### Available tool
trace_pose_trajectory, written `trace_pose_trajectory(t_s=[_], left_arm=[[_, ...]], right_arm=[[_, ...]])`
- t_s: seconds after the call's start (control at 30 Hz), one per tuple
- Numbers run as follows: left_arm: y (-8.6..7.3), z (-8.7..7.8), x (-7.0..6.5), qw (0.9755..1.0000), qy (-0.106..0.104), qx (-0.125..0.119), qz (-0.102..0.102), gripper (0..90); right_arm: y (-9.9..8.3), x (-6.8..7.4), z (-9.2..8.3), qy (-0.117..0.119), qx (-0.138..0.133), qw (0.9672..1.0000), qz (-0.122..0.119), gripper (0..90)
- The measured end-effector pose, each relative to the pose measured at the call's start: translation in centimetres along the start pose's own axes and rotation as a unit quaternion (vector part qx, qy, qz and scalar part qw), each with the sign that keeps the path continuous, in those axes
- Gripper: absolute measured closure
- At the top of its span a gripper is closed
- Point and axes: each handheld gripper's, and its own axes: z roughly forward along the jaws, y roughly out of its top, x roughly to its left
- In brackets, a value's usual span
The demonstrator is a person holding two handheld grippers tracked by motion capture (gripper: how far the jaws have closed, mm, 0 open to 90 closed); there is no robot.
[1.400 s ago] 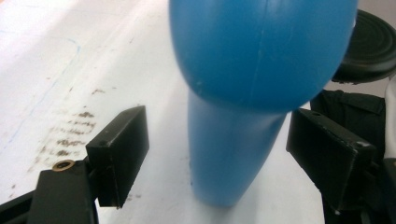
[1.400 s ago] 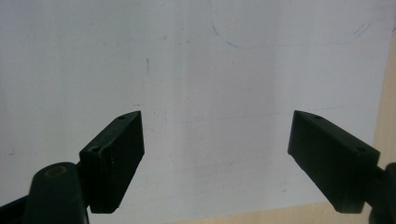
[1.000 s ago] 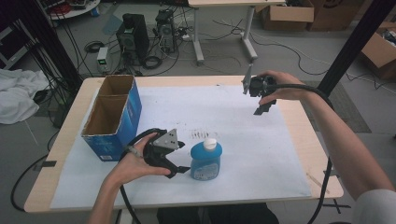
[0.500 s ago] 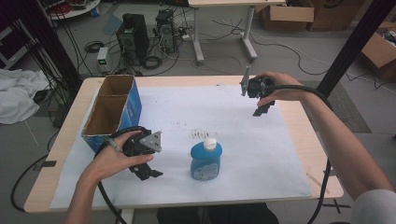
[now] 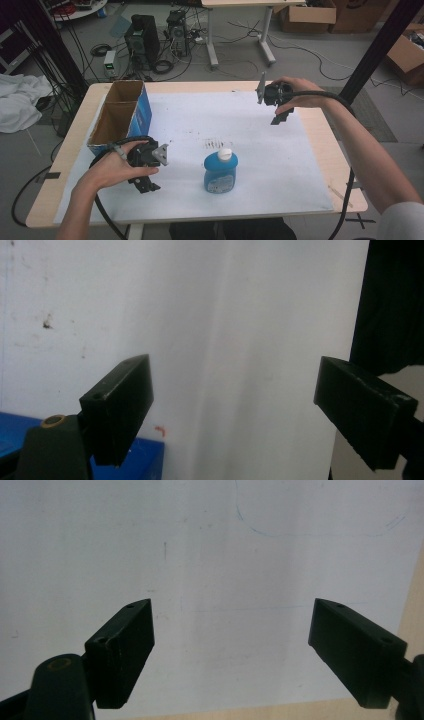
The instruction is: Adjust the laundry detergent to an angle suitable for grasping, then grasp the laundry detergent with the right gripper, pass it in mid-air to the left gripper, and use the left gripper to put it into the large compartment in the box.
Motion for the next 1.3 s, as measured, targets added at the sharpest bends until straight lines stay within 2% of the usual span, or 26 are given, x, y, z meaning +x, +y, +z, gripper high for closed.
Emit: trace_pose_trajectory(t_s=[0.2,0.43,0.67,0.87,0.93,1.03,1.07,1.1,1.17,1.2,1.23,1.3], left_arm=[[-0.2,-0.4,0.3,1.0,-0.005,0.007,-0.001,16.8],[-0.6,-0.5,0.0,0.9998,-0.008,0.015,0.001,16.8],[-0.2,-0.5,-0.5,0.9999,-0.012,0.004,0.008,16.8],[-0.1,-0.4,-0.6,0.9999,-0.009,-0.002,0.005,16.8],[-0.1,-0.3,-0.7,0.9999,-0.01,-0.004,0.005,16.8],[-0.1,-0.3,-0.8,0.9999,-0.006,-0.009,0.005,16.8],[-0.2,-0.3,-0.8,0.9999,-0.005,-0.011,0.007,16.8],[-0.2,-0.3,-0.8,0.9999,-0.005,-0.013,0.008,16.8],[-0.3,-0.3,-0.7,0.9997,-0.004,-0.022,0.008,16.8],[-0.3,-0.3,-0.7,0.9997,-0.004,-0.022,0.008,16.8],[-0.3,-0.2,-0.6,0.9997,-0.003,-0.023,0.007,16.8],[-0.4,0.0,-0.4,0.9998,-0.003,-0.02,0.004,16.8]], right_arm=[[0.3,0.0,-0.4,-0.001,-0.008,0.9999,-0.006,18.3],[0.5,0.1,-0.3,0.0,-0.009,0.9999,-0.006,18.2],[0.4,0.6,-0.5,0.004,-0.021,0.9998,-0.001,18.1],[0.2,1.2,-0.8,0.0,-0.031,0.9995,0.005,17.8],[0.1,2.2,-1.2,-0.009,-0.043,0.999,0.009,17.7],[0.1,2.9,-1.4,-0.008,-0.054,0.9985,0.01,17.7],[0.0,4.0,-1.8,-0.01,-0.074,0.9972,0.013,17.8],[0.0,4.0,-1.8,-0.01,-0.074,0.9972,0.013,17.8],[-0.2,5.4,-2.1,-0.012,-0.104,0.9943,0.019,17.7],[-0.2,5.4,-2.1,-0.012,-0.104,0.9943,0.019,17.7],[0.0,6.6,-2.0,-0.009,-0.12,0.9926,0.018,17.9],[0.0,7.0,-2.0,-0.006,-0.124,0.9922,0.016,18.1]])
